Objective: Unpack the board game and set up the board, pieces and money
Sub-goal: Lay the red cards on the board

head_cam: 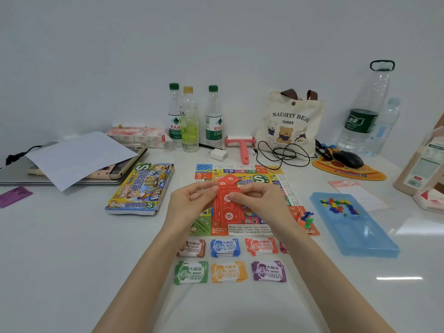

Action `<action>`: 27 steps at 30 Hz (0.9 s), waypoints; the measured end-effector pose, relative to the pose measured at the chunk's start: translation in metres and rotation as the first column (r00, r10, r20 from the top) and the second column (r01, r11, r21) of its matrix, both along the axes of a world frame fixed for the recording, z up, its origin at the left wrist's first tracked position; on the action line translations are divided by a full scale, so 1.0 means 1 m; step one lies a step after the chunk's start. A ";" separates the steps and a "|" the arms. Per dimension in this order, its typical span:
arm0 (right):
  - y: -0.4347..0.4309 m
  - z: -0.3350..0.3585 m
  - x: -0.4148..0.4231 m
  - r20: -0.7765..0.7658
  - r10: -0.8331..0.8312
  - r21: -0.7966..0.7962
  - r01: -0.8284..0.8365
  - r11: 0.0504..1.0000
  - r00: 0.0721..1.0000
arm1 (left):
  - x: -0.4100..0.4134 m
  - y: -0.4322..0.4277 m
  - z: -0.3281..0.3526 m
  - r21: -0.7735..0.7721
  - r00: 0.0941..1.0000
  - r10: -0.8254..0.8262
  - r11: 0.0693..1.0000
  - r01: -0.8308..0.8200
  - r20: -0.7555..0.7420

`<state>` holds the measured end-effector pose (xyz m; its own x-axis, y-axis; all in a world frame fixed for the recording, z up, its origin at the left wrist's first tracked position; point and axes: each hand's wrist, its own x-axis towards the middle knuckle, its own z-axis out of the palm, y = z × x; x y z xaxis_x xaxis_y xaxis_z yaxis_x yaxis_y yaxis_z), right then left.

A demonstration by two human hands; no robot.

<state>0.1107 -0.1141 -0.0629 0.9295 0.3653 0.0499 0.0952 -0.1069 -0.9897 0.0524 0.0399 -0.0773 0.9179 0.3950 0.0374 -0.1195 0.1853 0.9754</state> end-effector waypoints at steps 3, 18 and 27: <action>0.004 -0.002 -0.003 0.011 -0.025 0.021 0.025 0.999 1.000 | 0.001 -0.001 -0.001 -0.008 1.000 -0.001 1.000 0.001 0.010; 0.015 -0.030 0.001 0.216 0.006 -0.084 0.013 0.996 0.976 | 0.004 0.014 -0.025 0.671 0.992 0.122 0.737 -0.081 -0.014; 0.016 -0.038 0.003 0.361 0.092 -0.334 0.037 0.942 0.928 | 0.002 0.010 -0.025 0.759 0.993 0.115 0.648 -0.059 -0.021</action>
<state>0.1137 -0.0982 -0.1010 0.8576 0.4456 0.2569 0.4511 -0.4117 -0.7918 0.0540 0.0501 -0.1023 0.8923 0.3332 0.3047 -0.0313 -0.6277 0.7778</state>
